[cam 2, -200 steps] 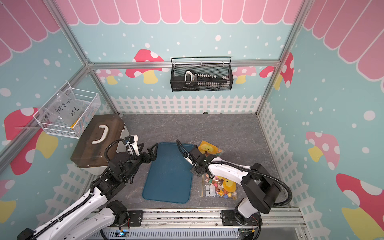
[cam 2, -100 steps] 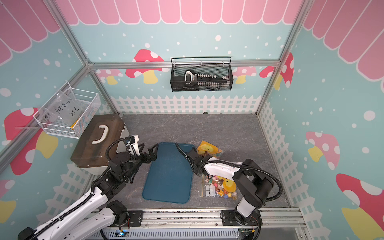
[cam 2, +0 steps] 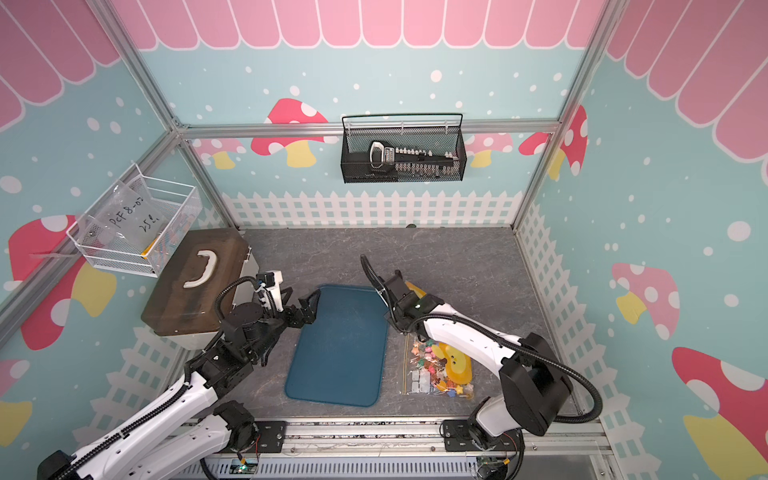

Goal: Pour candies out of the ziploc bag
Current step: Pick up the ziploc bag from the center of the board.

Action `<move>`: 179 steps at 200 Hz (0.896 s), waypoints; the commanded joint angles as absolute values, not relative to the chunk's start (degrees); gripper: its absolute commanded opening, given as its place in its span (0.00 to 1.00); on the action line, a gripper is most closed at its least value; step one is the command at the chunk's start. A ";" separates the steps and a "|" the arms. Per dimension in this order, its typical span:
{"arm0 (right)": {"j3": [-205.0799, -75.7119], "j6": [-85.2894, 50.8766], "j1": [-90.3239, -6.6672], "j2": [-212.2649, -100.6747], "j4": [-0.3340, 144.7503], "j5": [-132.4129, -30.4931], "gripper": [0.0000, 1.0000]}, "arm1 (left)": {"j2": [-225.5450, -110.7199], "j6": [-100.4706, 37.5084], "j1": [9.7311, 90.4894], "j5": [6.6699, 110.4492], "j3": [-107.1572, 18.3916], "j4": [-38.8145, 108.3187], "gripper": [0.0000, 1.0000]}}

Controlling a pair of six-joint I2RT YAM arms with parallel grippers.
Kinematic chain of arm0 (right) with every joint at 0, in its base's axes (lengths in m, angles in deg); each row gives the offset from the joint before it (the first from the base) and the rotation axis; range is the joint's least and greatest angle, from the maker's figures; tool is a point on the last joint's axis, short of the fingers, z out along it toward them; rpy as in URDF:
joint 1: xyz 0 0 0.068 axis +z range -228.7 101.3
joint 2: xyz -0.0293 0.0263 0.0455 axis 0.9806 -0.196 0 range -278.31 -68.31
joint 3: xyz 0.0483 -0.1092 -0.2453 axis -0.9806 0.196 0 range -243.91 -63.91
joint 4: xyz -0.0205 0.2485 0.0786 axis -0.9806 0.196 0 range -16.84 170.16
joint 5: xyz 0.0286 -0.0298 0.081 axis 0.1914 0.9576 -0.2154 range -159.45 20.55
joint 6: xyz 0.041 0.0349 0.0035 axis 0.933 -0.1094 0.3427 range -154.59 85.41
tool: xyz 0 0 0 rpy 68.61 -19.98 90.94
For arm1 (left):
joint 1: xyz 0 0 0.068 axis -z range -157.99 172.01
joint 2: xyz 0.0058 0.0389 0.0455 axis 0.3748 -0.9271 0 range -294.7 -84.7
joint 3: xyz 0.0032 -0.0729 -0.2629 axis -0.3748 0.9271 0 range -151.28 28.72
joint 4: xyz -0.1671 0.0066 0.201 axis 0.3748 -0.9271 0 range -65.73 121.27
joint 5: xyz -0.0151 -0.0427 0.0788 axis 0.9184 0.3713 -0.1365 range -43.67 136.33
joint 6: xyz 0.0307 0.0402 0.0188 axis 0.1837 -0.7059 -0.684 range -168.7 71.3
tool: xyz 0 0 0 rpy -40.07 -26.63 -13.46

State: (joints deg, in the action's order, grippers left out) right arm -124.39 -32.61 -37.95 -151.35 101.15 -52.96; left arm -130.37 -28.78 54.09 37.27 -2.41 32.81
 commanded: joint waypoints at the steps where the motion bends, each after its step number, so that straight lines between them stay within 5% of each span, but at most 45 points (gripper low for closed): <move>1: -127.67 -28.93 -41.54 -149.26 103.12 -61.94 0.00 | -130.55 -32.22 54.41 39.94 -5.04 33.03 0.96; 94: -133.91 -16.17 -52.47 -147.06 104.38 -78.63 0.00 | -134.04 -40.57 54.46 47.73 -7.64 36.31 0.96; 179: -136.35 -1.54 -58.24 -145.38 101.08 -80.96 0.00 | -136.00 -40.25 54.99 48.35 -8.39 36.63 0.95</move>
State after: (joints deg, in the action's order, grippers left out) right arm -133.55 -7.78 -56.98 -148.82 104.38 -79.06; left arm -135.71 -38.94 54.48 47.67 -6.33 35.87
